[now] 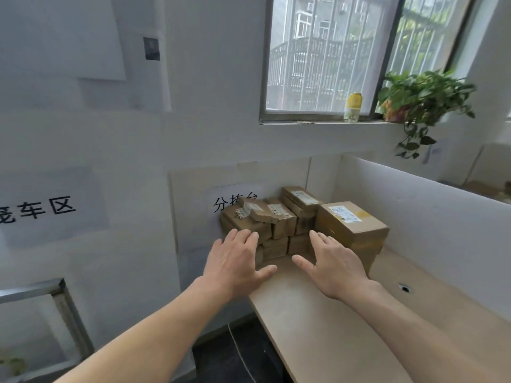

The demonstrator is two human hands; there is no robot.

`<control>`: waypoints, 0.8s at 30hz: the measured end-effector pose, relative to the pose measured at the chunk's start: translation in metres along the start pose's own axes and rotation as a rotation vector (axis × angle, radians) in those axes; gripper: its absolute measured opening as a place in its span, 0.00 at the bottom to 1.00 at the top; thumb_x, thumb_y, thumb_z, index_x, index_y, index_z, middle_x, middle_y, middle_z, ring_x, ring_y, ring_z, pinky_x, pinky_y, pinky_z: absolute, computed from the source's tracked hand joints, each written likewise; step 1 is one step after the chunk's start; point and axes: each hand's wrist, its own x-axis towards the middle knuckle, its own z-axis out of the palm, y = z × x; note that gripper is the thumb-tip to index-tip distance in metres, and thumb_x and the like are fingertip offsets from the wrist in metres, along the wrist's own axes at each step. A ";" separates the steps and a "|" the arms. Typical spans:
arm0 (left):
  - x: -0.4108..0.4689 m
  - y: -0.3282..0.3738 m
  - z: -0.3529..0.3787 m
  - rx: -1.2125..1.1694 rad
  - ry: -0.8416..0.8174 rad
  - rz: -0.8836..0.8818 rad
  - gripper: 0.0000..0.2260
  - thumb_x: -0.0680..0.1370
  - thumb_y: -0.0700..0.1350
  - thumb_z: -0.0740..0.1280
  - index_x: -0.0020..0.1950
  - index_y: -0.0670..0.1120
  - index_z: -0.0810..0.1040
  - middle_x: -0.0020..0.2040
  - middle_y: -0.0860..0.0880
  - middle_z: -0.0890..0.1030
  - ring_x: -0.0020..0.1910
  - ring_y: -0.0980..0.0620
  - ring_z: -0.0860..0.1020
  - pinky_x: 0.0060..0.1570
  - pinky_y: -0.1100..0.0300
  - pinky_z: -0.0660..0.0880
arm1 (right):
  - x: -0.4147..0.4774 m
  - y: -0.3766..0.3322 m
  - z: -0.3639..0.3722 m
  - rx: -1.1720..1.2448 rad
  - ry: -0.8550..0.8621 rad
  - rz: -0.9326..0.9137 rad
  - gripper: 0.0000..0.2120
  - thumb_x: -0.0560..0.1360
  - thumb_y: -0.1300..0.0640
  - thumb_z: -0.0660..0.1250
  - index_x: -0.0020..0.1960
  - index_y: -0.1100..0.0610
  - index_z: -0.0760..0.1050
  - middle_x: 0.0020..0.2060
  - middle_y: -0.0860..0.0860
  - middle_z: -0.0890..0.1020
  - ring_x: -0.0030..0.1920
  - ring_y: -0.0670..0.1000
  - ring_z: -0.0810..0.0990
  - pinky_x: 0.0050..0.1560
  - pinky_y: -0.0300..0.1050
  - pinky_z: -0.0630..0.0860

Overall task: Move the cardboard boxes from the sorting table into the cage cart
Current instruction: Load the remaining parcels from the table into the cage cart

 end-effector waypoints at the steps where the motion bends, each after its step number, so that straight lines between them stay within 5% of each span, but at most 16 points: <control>1: 0.008 0.004 0.005 -0.003 -0.004 0.012 0.38 0.76 0.71 0.59 0.78 0.47 0.63 0.75 0.50 0.68 0.73 0.49 0.65 0.68 0.48 0.68 | 0.005 0.009 0.002 -0.008 -0.004 0.010 0.38 0.80 0.32 0.54 0.81 0.54 0.55 0.79 0.50 0.64 0.79 0.52 0.61 0.73 0.52 0.67; 24: 0.273 0.154 0.173 -0.060 -0.222 0.051 0.36 0.78 0.69 0.59 0.78 0.48 0.64 0.76 0.49 0.68 0.75 0.49 0.65 0.70 0.47 0.68 | 0.197 0.292 0.089 -0.038 -0.079 0.266 0.30 0.78 0.30 0.56 0.68 0.52 0.68 0.64 0.52 0.76 0.67 0.55 0.73 0.59 0.54 0.74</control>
